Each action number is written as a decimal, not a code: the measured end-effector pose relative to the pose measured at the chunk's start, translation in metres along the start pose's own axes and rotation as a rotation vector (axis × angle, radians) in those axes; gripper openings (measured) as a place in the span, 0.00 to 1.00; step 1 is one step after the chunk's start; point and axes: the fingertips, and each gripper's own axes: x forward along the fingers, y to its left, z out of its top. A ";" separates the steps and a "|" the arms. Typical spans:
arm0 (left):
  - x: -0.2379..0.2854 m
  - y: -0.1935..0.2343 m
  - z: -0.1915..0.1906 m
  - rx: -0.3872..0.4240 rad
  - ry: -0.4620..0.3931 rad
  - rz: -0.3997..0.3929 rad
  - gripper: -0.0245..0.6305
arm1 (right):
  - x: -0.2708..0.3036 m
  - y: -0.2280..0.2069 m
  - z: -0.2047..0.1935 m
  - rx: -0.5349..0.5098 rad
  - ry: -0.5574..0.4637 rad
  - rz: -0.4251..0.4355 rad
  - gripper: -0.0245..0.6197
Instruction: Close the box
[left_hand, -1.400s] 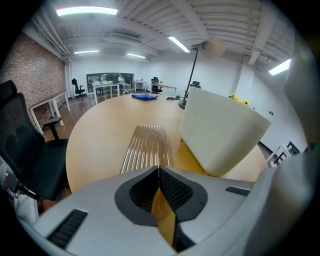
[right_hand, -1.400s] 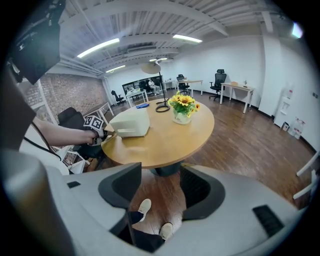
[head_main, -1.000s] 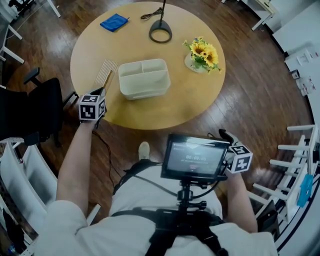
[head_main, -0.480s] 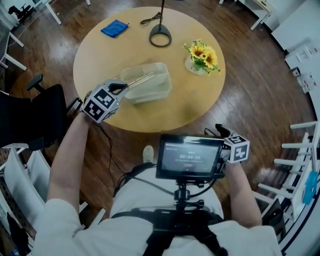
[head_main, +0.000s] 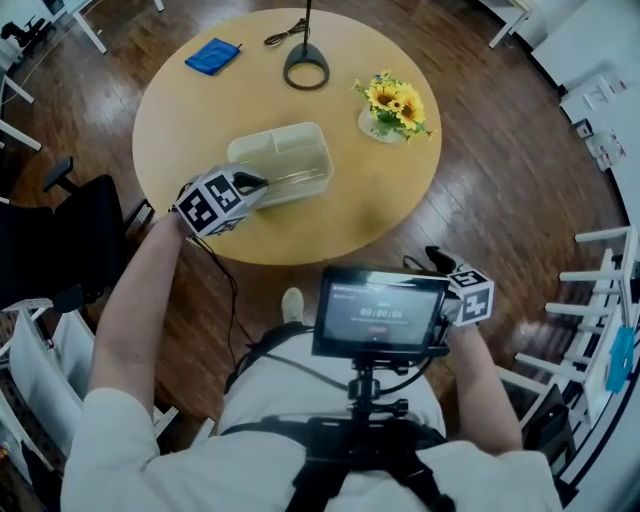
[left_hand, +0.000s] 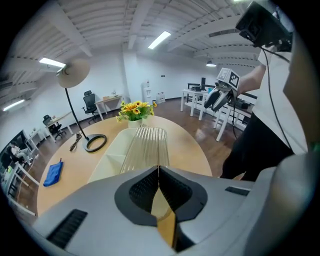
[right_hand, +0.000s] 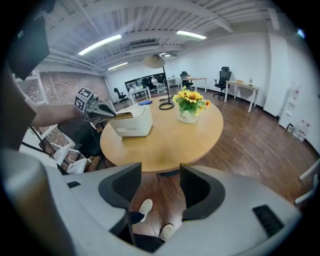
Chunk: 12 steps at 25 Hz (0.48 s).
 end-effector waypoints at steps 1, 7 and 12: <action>0.000 0.000 0.002 -0.004 -0.005 -0.018 0.04 | 0.000 -0.001 0.000 0.004 -0.001 -0.004 0.43; 0.002 0.002 0.002 -0.033 -0.019 -0.104 0.04 | 0.003 -0.008 -0.003 0.020 -0.001 -0.020 0.43; 0.001 0.004 0.000 -0.052 -0.031 -0.129 0.04 | 0.004 -0.003 -0.001 0.023 0.001 -0.020 0.43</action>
